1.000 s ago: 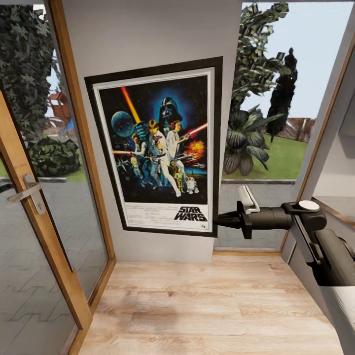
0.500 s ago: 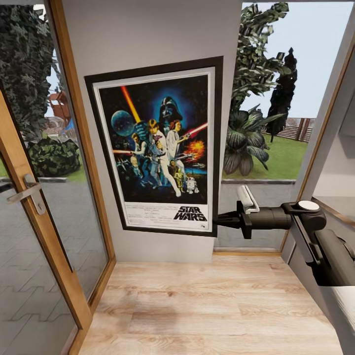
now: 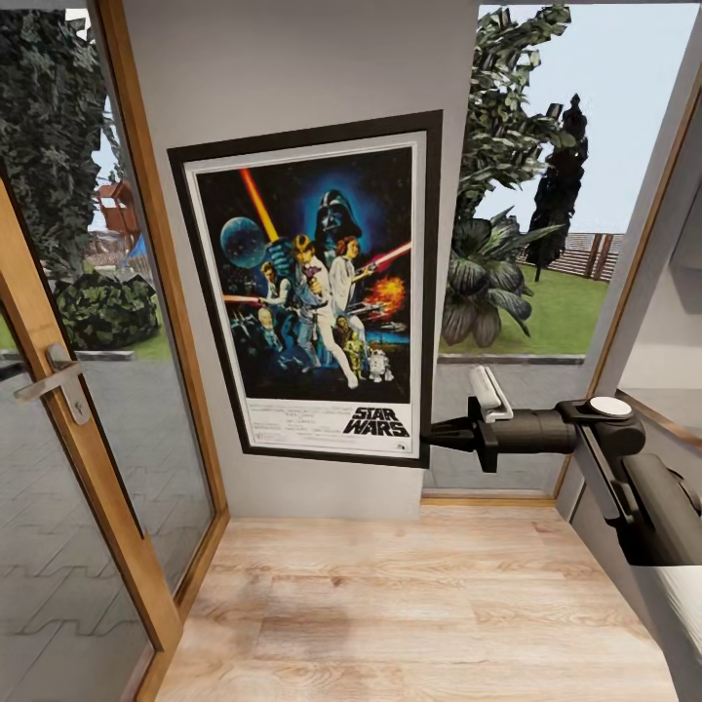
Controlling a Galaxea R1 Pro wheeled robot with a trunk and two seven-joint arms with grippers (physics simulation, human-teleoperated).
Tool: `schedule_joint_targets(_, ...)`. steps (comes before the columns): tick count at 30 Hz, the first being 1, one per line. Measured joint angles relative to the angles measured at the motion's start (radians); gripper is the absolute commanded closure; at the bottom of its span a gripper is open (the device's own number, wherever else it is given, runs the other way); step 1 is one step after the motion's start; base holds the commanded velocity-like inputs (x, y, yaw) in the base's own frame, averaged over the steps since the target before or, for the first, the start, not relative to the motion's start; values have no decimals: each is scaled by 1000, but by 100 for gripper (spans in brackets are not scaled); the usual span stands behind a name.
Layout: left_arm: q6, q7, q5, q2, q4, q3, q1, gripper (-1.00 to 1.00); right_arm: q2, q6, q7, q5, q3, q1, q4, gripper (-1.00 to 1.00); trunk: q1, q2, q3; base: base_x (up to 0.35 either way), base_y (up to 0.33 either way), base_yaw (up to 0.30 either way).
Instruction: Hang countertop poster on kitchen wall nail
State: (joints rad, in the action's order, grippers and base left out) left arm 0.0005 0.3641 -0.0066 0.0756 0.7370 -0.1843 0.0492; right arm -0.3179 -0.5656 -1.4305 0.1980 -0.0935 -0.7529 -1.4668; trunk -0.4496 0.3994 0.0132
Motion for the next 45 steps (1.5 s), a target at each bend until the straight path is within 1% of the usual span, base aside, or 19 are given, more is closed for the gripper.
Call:
schedule_joint_targets(8, 1, 0, 0, 0, 0, 0, 0, -100, 4, -2, 4, -1, -1, 0, 0, 100, 0, 0, 0, 0, 0, 0)
schedule_joint_targets(11, 1, 0, 0, 0, 0, 0, 0, -100, 17, -3, 5, -2, -1, 0, 0, 100, 0, 0, 0, 0, 0, 0)
schedule_joint_targets(15, 1, 0, 0, 0, 0, 0, 0, -100, 23, -4, 5, -2, -1, 0, 0, 100, 0, 0, 0, 0, 0, 0)
schedule_joint_targets(40, 1, 0, 1, 0, 0, 0, 0, -100, 27, -5, 7, -2, -2, 0, 23, 100, 0, 0, 0, 0, 0, 0)
schedule_joint_targets(45, 1, 0, 1, 0, 0, 0, 0, -100, 34, -5, 8, -2, 0, 0, 23, 100, 0, 0, 0, 0, 0, 0)
